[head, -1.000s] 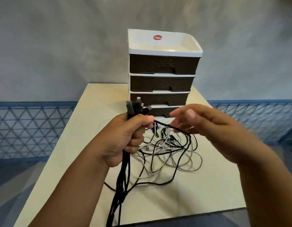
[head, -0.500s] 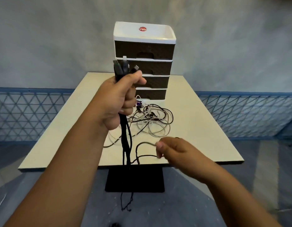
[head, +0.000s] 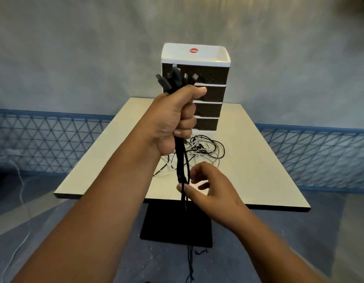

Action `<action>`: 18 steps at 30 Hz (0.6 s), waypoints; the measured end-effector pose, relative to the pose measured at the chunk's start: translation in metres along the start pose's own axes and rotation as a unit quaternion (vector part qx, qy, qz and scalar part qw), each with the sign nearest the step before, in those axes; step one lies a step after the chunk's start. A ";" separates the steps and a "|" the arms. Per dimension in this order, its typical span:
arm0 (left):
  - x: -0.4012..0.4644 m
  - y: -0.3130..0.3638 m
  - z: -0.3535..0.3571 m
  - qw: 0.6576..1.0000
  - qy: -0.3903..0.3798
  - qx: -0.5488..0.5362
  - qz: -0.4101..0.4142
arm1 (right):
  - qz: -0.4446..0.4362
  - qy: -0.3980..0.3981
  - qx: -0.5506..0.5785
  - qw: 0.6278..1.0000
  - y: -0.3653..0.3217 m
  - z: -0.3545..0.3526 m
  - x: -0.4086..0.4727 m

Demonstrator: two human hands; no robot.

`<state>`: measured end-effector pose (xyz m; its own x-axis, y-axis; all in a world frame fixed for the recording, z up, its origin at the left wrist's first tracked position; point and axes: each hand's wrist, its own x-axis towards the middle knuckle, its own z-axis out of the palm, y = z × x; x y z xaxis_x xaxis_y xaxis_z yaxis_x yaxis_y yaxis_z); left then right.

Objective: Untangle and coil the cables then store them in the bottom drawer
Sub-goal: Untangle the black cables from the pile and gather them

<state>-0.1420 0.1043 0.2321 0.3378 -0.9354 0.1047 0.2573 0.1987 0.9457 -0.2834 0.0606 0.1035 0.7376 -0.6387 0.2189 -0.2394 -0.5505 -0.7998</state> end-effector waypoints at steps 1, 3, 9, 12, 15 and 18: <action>-0.001 0.000 0.003 1.000 -0.006 -0.009 -0.002 | -0.007 -0.029 0.038 0.999 -0.007 0.001 0.004; -0.003 0.003 0.007 1.000 -0.013 -0.020 -0.002 | -0.005 -0.101 0.148 0.984 -0.015 0.010 0.004; 0.002 0.008 -0.006 0.998 -0.007 -0.048 0.026 | 0.077 -0.100 0.316 0.940 0.015 0.052 -0.007; 0.006 0.004 -0.016 0.997 0.005 -0.070 0.036 | 0.065 -0.098 0.303 0.946 0.028 0.059 -0.008; 0.014 0.008 -0.029 0.995 0.010 -0.092 0.043 | 0.050 -0.122 0.331 0.935 0.035 0.062 -0.007; 0.026 0.015 -0.044 0.994 0.022 -0.091 0.050 | 0.080 -0.148 0.292 0.942 0.039 0.065 -0.001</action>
<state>-0.0895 0.0963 0.2358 0.4076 -0.8957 0.1778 0.3797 0.3433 0.8591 -0.2524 0.0746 0.0354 0.8858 -0.4634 -0.0258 -0.0372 -0.0154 -0.9992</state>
